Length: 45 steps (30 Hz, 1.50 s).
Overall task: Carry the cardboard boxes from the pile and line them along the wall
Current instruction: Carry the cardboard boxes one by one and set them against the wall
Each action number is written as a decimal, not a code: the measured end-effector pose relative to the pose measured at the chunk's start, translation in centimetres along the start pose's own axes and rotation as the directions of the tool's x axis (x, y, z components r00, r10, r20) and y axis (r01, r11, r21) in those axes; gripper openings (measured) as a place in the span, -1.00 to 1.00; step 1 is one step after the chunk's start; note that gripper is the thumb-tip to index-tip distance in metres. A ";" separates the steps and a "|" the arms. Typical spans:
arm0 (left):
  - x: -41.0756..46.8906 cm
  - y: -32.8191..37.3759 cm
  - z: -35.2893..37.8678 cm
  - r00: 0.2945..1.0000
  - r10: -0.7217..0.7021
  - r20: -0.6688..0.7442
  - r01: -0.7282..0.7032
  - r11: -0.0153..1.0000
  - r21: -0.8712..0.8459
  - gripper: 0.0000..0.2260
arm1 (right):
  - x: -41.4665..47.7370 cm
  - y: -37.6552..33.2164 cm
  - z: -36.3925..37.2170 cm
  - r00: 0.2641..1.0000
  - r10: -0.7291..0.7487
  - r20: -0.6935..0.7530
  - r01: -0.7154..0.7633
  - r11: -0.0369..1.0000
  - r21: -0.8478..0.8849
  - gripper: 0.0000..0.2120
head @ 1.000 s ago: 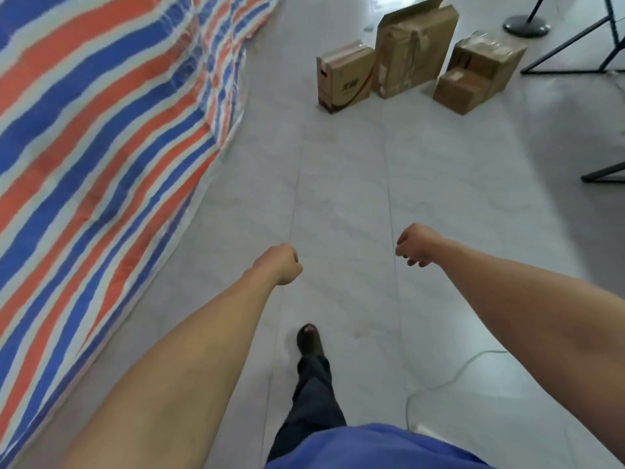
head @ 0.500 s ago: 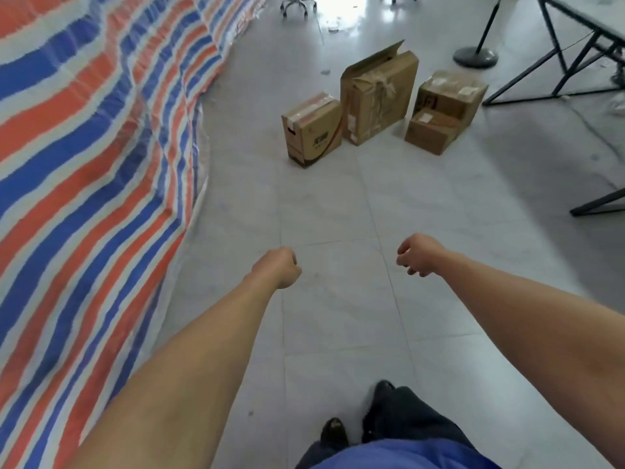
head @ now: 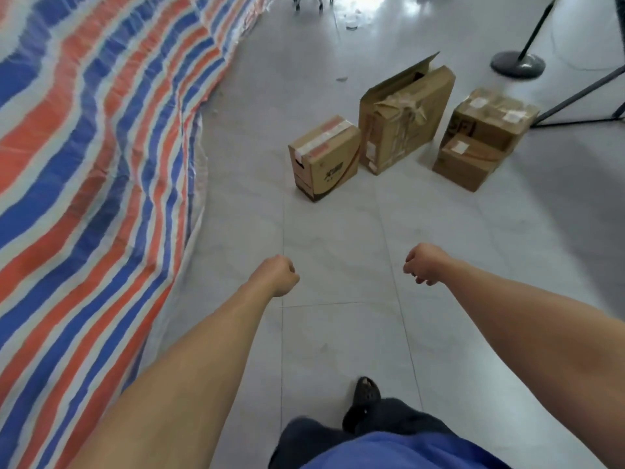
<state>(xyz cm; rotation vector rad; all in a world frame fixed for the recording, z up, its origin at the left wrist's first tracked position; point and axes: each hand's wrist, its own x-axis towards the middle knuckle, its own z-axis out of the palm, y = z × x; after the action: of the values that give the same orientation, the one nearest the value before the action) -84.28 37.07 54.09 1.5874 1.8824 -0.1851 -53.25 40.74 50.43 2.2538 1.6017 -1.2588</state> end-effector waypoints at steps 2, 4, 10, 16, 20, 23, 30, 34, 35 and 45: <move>3.8 0.4 -2.9 1.000 -0.017 -0.007 0.017 1.000 -0.021 -0.75 | 3.7 -4.1 -2.7 0.999 -0.038 0.009 0.039 0.999 -0.018 -0.78; 8.0 0.4 -5.5 0.999 -0.052 -0.006 0.052 0.997 -0.052 -0.75 | 7.6 -8.1 -4.8 0.997 -0.072 0.032 0.072 0.997 -0.027 -0.76; 22.6 0.0 -12.3 0.991 -0.114 0.070 0.121 0.987 -0.105 -0.77 | 21.0 -16.8 -10.1 0.997 -0.067 0.035 0.070 0.994 -0.084 -0.77; 37.3 2.1 -21.7 0.982 -0.124 0.141 0.149 0.972 -0.182 -0.81 | 33.2 -25.6 -16.8 0.999 -0.005 0.047 0.010 0.994 -0.111 -0.76; 46.8 5.8 -28.6 0.986 -0.119 0.112 0.143 0.961 -0.235 -0.77 | 40.8 -31.5 -23.2 0.999 -0.053 0.013 0.054 0.996 -0.074 -0.76; 52.1 8.3 -31.1 0.986 -0.125 0.111 0.154 0.938 -0.311 -0.77 | 46.6 -33.7 -26.7 0.999 -0.051 -0.003 0.051 0.996 -0.079 -0.76; 67.4 11.4 -32.8 0.927 -0.327 0.183 0.375 0.799 -0.471 -0.80 | 64.5 -37.7 -33.5 0.993 -0.051 0.105 0.073 0.974 -0.215 -0.80; 75.3 13.1 -32.4 0.866 -0.469 0.176 0.479 0.674 -0.562 -0.85 | 73.6 -40.0 -36.8 0.989 -0.094 0.115 0.124 0.951 -0.285 -0.82; 77.7 13.8 -31.8 0.848 -0.495 0.188 0.502 0.637 -0.585 -0.88 | 76.3 -40.5 -37.6 0.988 -0.089 0.127 0.125 0.942 -0.312 -0.82; 93.6 13.2 -23.0 0.660 -0.631 0.408 0.680 0.270 -0.682 -0.85 | 96.8 -41.5 -34.6 0.992 -0.017 0.128 0.060 0.937 -0.345 -0.71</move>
<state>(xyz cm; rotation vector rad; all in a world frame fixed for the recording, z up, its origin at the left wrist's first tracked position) -85.38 129.33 23.31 0.0938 2.0245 0.2632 -58.09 148.10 23.20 1.9020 1.6760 -1.0020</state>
